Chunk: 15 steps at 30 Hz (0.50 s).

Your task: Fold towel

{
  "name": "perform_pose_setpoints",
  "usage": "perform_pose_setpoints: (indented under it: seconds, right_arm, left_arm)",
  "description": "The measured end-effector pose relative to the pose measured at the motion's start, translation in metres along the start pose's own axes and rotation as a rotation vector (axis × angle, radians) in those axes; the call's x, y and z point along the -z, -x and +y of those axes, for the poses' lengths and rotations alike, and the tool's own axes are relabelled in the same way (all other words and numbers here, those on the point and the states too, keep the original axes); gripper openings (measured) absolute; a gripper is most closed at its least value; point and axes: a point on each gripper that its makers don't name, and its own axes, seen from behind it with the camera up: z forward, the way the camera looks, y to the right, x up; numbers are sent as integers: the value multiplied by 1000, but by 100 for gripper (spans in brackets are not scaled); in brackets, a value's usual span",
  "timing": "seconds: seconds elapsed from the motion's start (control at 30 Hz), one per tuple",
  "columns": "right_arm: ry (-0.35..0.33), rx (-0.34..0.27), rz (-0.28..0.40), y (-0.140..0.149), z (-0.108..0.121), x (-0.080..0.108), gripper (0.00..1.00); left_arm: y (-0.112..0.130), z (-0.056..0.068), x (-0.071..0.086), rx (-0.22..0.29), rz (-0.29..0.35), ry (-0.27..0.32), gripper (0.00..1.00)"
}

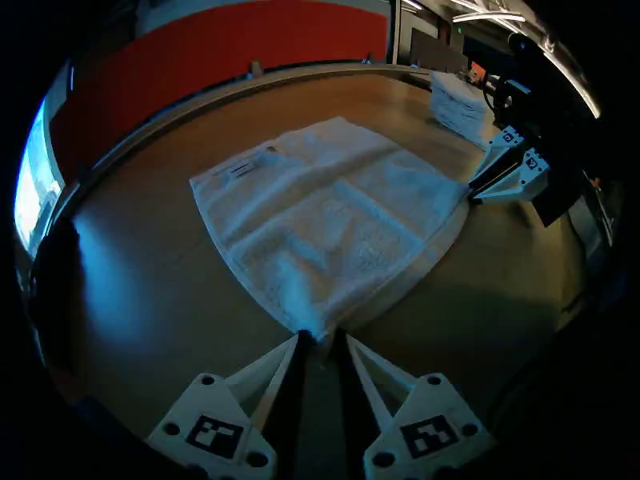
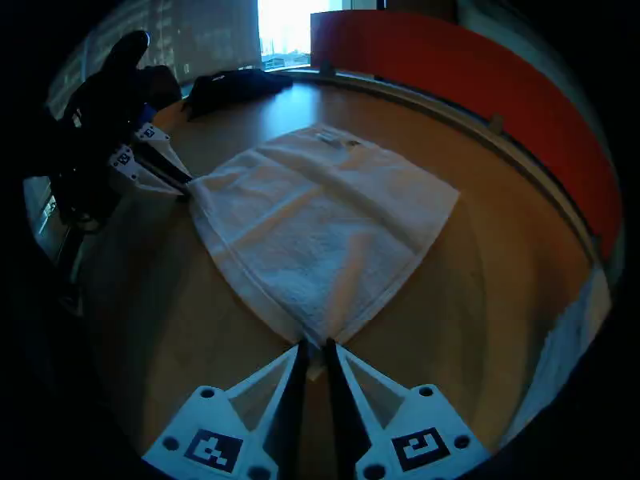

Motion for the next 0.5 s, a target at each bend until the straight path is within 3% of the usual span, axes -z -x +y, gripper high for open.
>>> perform_pose_setpoints:
  seconds: [0.27,0.5]
  right_arm:
    - [5,6,19,-7,-3,4,16]
    - [17,0,57,-24,-4,18,16]
  left_arm:
    - [-7,-2,5,36,3,-16,17]
    - [-20,-5,24,83,18,-19,17]
